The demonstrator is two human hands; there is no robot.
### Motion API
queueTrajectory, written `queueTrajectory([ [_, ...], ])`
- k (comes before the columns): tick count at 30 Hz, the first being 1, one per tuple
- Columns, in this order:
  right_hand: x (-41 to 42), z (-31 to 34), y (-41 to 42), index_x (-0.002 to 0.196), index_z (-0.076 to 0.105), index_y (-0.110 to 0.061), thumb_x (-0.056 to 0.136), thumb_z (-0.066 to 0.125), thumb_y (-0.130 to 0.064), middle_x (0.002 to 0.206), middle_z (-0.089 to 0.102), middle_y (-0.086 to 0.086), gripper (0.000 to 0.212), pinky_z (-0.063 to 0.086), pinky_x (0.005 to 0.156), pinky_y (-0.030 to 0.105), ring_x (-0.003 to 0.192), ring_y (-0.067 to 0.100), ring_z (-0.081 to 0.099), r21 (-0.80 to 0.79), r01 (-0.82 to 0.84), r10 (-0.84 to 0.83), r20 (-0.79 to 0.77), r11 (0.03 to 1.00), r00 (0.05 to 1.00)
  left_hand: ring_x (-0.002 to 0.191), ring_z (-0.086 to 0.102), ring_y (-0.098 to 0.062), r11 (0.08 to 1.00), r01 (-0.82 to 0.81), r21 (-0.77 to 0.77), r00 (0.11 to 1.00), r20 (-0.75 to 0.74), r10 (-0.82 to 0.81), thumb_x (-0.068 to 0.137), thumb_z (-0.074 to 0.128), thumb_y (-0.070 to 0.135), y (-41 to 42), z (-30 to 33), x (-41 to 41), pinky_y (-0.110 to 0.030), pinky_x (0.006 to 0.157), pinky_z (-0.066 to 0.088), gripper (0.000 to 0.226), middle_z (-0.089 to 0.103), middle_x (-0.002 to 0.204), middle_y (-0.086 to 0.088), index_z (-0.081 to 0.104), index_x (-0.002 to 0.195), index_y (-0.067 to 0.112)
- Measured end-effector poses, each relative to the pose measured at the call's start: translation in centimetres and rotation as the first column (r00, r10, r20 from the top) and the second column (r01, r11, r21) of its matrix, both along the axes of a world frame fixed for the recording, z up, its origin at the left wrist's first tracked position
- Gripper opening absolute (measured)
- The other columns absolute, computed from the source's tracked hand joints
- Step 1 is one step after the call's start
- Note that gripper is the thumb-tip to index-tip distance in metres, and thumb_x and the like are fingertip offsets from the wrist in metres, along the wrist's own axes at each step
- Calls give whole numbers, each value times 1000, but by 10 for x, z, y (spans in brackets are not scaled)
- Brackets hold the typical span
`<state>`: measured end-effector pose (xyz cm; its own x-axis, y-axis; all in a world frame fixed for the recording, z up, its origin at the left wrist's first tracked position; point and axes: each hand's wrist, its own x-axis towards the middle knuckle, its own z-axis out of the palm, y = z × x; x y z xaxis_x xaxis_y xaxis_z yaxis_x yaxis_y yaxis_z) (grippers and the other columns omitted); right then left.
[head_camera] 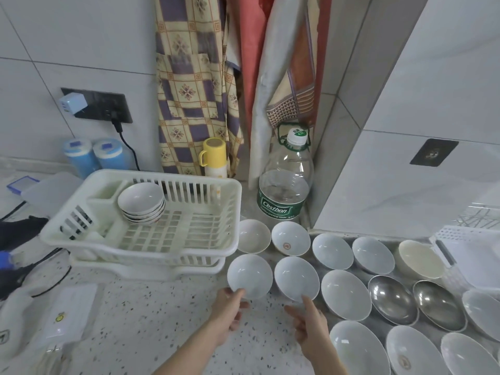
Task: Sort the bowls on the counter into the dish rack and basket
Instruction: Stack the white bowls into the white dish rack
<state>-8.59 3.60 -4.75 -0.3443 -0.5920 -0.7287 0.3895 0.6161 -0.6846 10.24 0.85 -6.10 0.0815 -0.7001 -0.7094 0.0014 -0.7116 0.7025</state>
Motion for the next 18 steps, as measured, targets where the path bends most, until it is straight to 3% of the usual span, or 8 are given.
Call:
queueTrajectory([
  [5,-3,-6,-2,100,59,-13,91,57,-20,86,76,9,12,24,38,18,39,12,36,-15,-2,2,-36,1000,999,49,41,-14,996,-84,-40,996,6,84,92,52,17,-2,-7,-8,-21,38,27,11,72,87,-13,53,103,20],
  [9,-5,-7,-7,96,58,-13,90,54,-15,85,76,13,8,24,37,19,42,14,37,-33,-2,0,-51,999,999,45,40,-12,997,-72,-25,996,-56,71,94,47,13,-4,-10,-9,-21,38,27,13,77,78,-13,53,103,20],
  [18,-3,-2,0,85,59,-3,90,49,-8,64,73,16,13,21,30,15,29,8,21,-52,87,-90,-57,995,994,44,39,-13,996,-21,-85,1000,16,22,89,50,10,9,-1,9,-21,38,26,19,75,72,-17,58,107,10],
])
